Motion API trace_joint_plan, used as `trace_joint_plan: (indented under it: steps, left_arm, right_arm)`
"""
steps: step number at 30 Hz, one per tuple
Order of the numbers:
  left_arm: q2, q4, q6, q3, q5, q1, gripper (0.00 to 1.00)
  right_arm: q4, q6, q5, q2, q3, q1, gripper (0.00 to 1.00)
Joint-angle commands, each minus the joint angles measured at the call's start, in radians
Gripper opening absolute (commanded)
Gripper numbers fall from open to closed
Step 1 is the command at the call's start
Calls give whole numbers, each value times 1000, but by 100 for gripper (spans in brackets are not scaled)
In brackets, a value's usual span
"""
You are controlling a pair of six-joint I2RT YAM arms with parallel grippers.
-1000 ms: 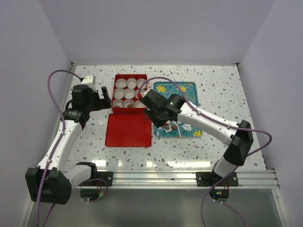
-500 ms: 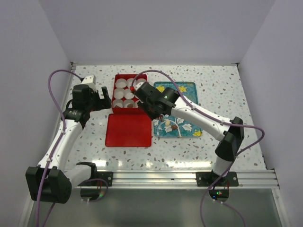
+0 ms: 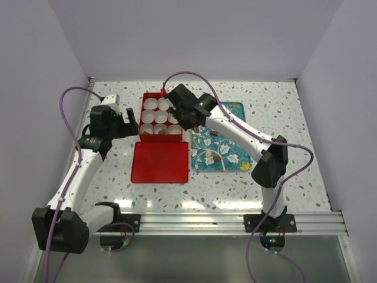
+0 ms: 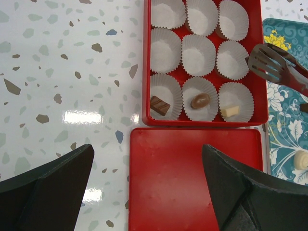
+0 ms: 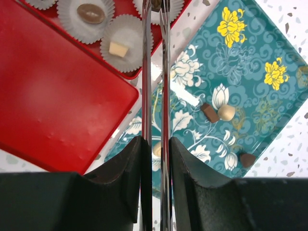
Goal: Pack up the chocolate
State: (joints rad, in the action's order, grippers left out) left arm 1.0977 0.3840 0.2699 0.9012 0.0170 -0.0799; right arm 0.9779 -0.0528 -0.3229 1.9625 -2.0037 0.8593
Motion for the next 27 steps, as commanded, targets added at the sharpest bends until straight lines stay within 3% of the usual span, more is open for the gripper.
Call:
trace_joint_plan:
  steps: [1, 15, 27]
  left_arm:
    - [-7, -7, -3, 19, -12, -3, 100]
    - [11, 1, -6, 47, -14, -3, 100]
    - [34, -4, -9, 61, -14, -3, 100]
  right_arm:
    - [-42, 41, 5, 21, -52, -34, 25]
    - [-62, 80, 56, 93, -124, -71, 28]
    - [-61, 80, 54, 107, -128, -71, 37]
